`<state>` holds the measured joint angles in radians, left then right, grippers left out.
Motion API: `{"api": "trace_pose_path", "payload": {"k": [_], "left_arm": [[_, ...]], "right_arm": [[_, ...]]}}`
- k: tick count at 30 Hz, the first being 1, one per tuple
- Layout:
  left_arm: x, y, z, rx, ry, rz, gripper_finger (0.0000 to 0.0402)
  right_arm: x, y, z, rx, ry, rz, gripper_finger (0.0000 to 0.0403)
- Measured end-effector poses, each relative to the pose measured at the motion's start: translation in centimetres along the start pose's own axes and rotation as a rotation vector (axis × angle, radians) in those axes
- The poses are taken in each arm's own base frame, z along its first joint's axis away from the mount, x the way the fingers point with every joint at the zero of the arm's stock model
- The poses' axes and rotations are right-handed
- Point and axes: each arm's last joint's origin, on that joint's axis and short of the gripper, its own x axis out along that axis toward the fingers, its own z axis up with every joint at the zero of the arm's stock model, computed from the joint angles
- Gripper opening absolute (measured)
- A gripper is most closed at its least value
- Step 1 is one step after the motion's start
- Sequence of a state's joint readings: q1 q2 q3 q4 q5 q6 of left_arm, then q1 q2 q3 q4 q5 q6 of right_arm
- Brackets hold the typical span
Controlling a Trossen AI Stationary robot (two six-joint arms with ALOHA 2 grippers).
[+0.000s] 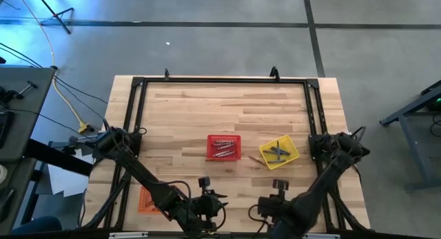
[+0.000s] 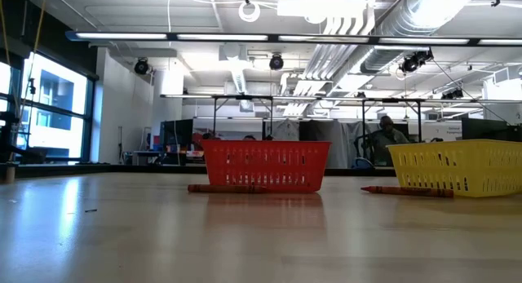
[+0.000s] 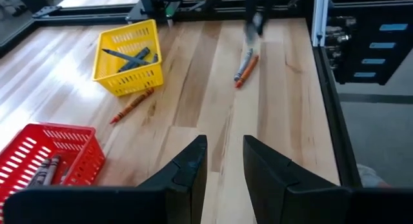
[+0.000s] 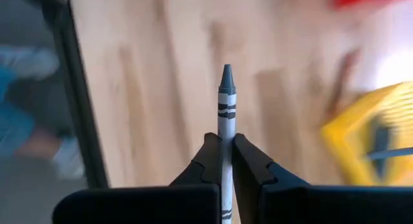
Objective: Sort crayons
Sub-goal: Put the gray crayon into the red bin
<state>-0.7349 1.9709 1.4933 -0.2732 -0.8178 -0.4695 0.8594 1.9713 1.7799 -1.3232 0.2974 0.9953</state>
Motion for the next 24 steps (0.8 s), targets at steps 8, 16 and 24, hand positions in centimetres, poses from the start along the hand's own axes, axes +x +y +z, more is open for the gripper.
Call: {"api": "trace_pose_path", "payload": {"k": [8, 16, 24], "left_arm": [[-0.2, 0.1, -0.5, 0.046, 0.028, 0.027, 0.0086], [0.9, 1.4, 0.0, 0.053, 0.001, 0.130, 0.0086], [3.4, 3.6, 1.7, 0.089, -0.029, 0.174, 0.0086]], "right_arm": [[-5.0, -0.2, -2.0, 0.091, -0.354, -0.216, 0.0003], [-3.6, 0.5, -4.0, 0.202, -0.603, -0.270, 0.0002], [-1.9, 0.1, -4.3, 0.250, -0.716, -0.322, 0.0002]]}}
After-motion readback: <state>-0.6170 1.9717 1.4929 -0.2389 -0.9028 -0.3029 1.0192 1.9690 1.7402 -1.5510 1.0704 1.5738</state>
